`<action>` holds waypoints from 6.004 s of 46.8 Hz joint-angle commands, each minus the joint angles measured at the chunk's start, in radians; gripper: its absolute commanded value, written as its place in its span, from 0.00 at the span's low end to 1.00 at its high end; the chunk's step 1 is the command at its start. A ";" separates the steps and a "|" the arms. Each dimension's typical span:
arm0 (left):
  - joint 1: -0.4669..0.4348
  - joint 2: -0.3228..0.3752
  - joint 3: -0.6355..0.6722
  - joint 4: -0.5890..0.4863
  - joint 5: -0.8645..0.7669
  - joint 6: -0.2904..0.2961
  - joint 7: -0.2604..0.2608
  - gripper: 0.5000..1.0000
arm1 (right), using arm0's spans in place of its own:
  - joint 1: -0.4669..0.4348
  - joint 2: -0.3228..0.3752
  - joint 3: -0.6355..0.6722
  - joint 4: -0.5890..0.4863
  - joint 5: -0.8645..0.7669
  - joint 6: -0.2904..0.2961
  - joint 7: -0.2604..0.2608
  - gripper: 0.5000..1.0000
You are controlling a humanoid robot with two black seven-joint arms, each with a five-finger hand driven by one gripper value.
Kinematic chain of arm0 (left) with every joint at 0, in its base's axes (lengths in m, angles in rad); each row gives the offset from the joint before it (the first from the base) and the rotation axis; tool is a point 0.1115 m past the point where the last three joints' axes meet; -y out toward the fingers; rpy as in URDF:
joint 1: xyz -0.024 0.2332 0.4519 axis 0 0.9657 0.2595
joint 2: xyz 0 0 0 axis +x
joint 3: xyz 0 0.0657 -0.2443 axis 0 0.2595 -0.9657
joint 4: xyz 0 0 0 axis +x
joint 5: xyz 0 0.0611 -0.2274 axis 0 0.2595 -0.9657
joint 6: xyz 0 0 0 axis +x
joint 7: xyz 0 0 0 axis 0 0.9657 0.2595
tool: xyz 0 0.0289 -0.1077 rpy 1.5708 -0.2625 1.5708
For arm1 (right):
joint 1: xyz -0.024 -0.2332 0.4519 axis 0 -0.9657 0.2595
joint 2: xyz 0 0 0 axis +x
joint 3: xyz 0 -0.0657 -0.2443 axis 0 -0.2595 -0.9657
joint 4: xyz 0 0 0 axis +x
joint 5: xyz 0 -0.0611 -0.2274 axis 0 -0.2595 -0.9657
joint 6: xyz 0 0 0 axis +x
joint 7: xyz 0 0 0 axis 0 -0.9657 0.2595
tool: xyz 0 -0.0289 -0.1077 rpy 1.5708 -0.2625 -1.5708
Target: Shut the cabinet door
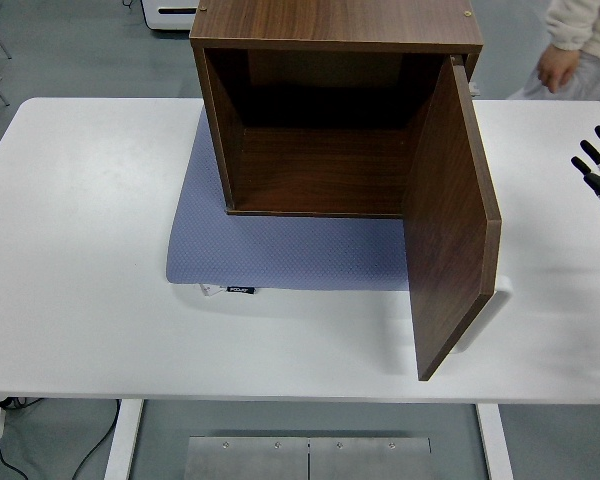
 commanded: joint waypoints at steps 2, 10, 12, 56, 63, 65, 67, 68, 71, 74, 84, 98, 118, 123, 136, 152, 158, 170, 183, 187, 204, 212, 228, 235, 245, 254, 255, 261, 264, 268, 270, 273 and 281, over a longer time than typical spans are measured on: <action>0.000 0.000 0.000 0.000 0.000 0.000 -0.001 1.00 | 0.002 0.000 0.000 0.000 0.000 0.000 0.000 1.00; 0.000 0.000 0.000 0.000 0.000 0.000 0.001 1.00 | 0.002 0.002 -0.001 0.000 0.000 -0.002 0.000 1.00; 0.000 0.000 0.000 0.000 0.000 0.000 0.001 1.00 | 0.002 0.000 -0.001 0.000 0.000 -0.002 0.000 1.00; 0.000 0.000 0.000 0.000 0.000 0.000 0.001 1.00 | 0.000 -0.011 -0.001 0.000 -0.002 0.044 0.002 1.00; 0.000 0.000 0.000 0.000 0.000 0.000 -0.001 1.00 | -0.001 -0.040 -0.001 0.001 -0.002 0.077 0.002 1.00; 0.000 0.000 0.000 0.000 0.000 0.000 -0.001 1.00 | -0.001 -0.046 -0.001 0.001 -0.002 0.083 0.002 1.00; 0.000 0.000 0.000 0.000 0.000 0.000 0.001 1.00 | -0.001 -0.051 -0.001 0.001 -0.002 0.086 0.003 1.00; 0.000 0.000 0.000 0.000 0.000 0.000 0.001 1.00 | -0.003 -0.052 -0.001 0.001 -0.002 0.089 0.003 1.00; 0.000 0.000 0.000 0.000 0.000 0.000 0.001 1.00 | -0.015 -0.060 -0.001 0.001 -0.002 0.098 0.005 1.00; 0.000 0.000 0.000 0.000 0.000 0.000 -0.001 1.00 | -0.023 -0.063 -0.001 0.003 -0.002 0.112 0.008 1.00; 0.000 0.000 0.000 0.000 0.000 0.000 -0.001 1.00 | -0.044 -0.081 -0.001 0.005 -0.002 0.167 0.011 1.00; 0.000 0.000 0.000 0.000 0.000 0.000 0.001 1.00 | -0.100 -0.115 0.000 0.032 -0.003 0.266 0.012 1.00; 0.000 0.000 0.000 0.000 0.000 0.000 0.001 1.00 | -0.199 -0.187 0.034 0.159 -0.011 0.266 0.017 1.00; 0.000 0.000 0.000 0.000 0.000 0.000 0.001 1.00 | -0.225 -0.198 0.035 0.185 -0.017 0.266 0.017 1.00; 0.000 0.000 0.000 0.000 0.000 0.000 0.001 1.00 | -0.279 -0.204 0.037 0.216 -0.051 0.266 0.020 1.00; 0.000 0.000 0.000 0.000 0.000 0.000 -0.001 1.00 | -0.396 -0.215 0.103 0.265 -0.115 0.266 0.032 1.00; 0.000 0.000 0.000 0.000 0.000 0.000 -0.001 1.00 | -0.437 -0.215 0.129 0.274 -0.126 0.266 0.032 1.00; 0.000 0.000 0.000 0.000 0.000 0.000 0.001 1.00 | -0.486 -0.209 0.129 0.297 -0.147 0.266 0.032 1.00; 0.000 0.000 0.000 0.000 0.000 0.000 -0.001 1.00 | -0.517 -0.210 0.129 0.328 -0.160 0.266 0.032 1.00; 0.000 0.000 0.000 0.000 0.000 0.000 -0.001 1.00 | -0.518 -0.207 0.127 0.340 -0.176 0.266 0.032 1.00; 0.000 0.000 0.000 0.000 0.000 0.000 0.001 1.00 | -0.523 -0.187 0.124 0.385 -0.228 0.266 0.023 1.00; 0.000 0.000 0.000 0.000 0.000 0.000 0.001 1.00 | -0.515 -0.172 0.121 0.397 -0.259 0.266 0.020 1.00; 0.000 0.000 0.000 0.000 0.000 0.000 0.001 1.00 | -0.471 -0.121 0.104 0.397 -0.305 0.266 -0.018 1.00; 0.000 0.000 0.000 0.000 0.000 0.000 -0.001 1.00 | -0.437 -0.103 0.071 0.399 -0.325 0.266 -0.018 1.00; 0.000 0.000 0.000 0.000 0.000 0.000 0.001 1.00 | -0.391 -0.078 0.035 0.399 -0.333 0.266 -0.028 1.00; 0.000 0.000 0.000 0.000 0.000 0.000 -0.001 1.00 | -0.345 -0.058 0.000 0.399 -0.334 0.266 -0.038 1.00; 0.000 0.000 0.000 0.000 0.000 0.000 0.001 1.00 | -0.339 -0.057 -0.003 0.399 -0.334 0.266 -0.038 1.00; 0.000 0.000 0.000 0.000 0.000 0.000 0.001 1.00 | -0.305 -0.044 -0.021 0.399 -0.333 0.266 -0.038 1.00; 0.000 0.000 0.000 0.000 0.000 0.000 0.001 1.00 | -0.293 -0.041 -0.032 0.399 -0.334 0.266 -0.038 1.00; 0.000 0.000 0.000 0.000 0.000 0.000 0.001 1.00 | -0.282 -0.035 -0.038 0.397 -0.334 0.266 -0.038 1.00; 0.000 0.000 0.000 0.000 0.000 0.000 0.001 1.00 | -0.279 -0.032 -0.038 0.397 -0.334 0.266 -0.038 1.00; 0.000 0.000 0.000 0.000 0.000 0.000 0.001 1.00 | -0.273 -0.026 -0.041 0.396 -0.334 0.266 -0.038 1.00; 0.000 0.000 0.000 0.000 0.000 0.000 -0.001 1.00 | -0.247 -0.012 -0.061 0.394 -0.334 0.266 -0.038 1.00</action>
